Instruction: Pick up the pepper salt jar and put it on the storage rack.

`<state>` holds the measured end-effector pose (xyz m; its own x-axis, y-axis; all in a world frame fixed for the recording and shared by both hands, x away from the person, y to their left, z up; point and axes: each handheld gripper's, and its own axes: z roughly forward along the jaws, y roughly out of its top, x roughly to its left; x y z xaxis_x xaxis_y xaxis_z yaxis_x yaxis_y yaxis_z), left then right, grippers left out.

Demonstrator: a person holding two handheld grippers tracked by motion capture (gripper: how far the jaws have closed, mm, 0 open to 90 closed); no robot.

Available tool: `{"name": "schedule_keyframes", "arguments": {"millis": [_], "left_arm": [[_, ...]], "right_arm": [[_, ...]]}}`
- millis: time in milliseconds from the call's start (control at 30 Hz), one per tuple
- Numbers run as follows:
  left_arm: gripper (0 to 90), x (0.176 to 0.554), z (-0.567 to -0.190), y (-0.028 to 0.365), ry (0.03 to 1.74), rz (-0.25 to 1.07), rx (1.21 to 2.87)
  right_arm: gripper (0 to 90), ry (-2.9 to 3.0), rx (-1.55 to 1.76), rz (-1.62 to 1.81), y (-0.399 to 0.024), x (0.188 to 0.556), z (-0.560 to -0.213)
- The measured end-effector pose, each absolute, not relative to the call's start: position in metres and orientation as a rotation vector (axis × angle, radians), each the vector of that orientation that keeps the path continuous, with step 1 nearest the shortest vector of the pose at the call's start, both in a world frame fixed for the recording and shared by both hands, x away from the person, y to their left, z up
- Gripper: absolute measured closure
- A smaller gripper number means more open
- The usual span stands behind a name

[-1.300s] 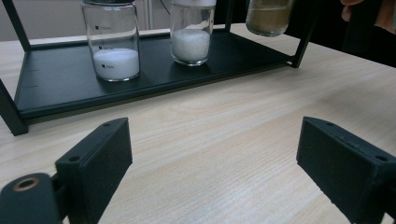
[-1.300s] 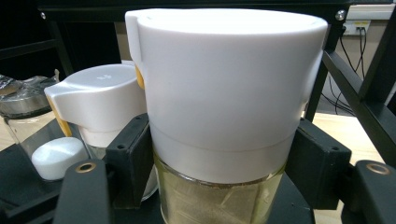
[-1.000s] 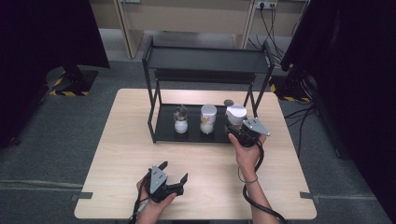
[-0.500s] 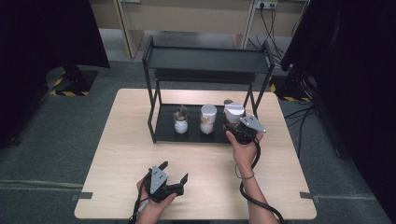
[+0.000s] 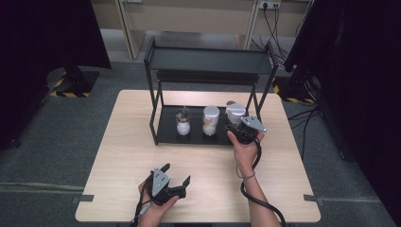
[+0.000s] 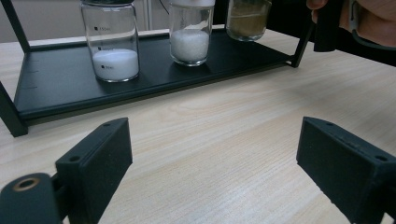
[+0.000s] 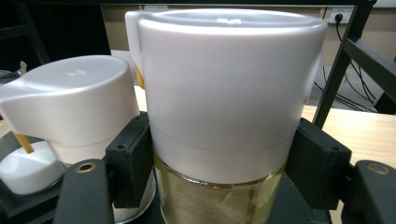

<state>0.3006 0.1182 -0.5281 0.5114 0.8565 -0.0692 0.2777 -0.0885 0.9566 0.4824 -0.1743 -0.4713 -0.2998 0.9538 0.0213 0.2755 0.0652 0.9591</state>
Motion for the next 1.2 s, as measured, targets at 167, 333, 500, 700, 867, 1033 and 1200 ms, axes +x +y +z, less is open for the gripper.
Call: {"name": "schedule_keyframes", "arguments": {"millis": [167,333,500,700,867,1033,1200], "left_arm": [[9.9,0.301,-0.528,0.118,0.985,0.645,1.637],[9.9,0.301,-0.528,0.118,0.983,0.647,1.637],[9.9,0.301,-0.528,0.118,0.984,0.645,1.637],[9.9,0.3,-0.528,0.118,0.983,0.645,1.639],[9.9,0.3,-0.528,0.118,0.984,0.645,1.639],[10.0,0.301,-0.528,0.118,0.985,0.644,1.638],[10.0,0.301,-0.528,0.118,0.986,0.643,1.637]], "right_arm": [[31.0,1.669,1.244,1.253,-0.173,0.486,-0.473],[30.9,1.675,1.252,1.239,-0.171,0.49,-0.477],[30.9,1.677,1.266,1.23,-0.171,0.495,-0.48],[30.9,1.677,1.279,1.212,-0.172,0.5,-0.483],[31.0,1.676,1.292,1.2,-0.172,0.504,-0.485],[31.0,1.674,1.288,1.197,-0.171,0.506,-0.486],[30.9,1.676,1.291,1.189,-0.171,0.509,-0.486]]}}
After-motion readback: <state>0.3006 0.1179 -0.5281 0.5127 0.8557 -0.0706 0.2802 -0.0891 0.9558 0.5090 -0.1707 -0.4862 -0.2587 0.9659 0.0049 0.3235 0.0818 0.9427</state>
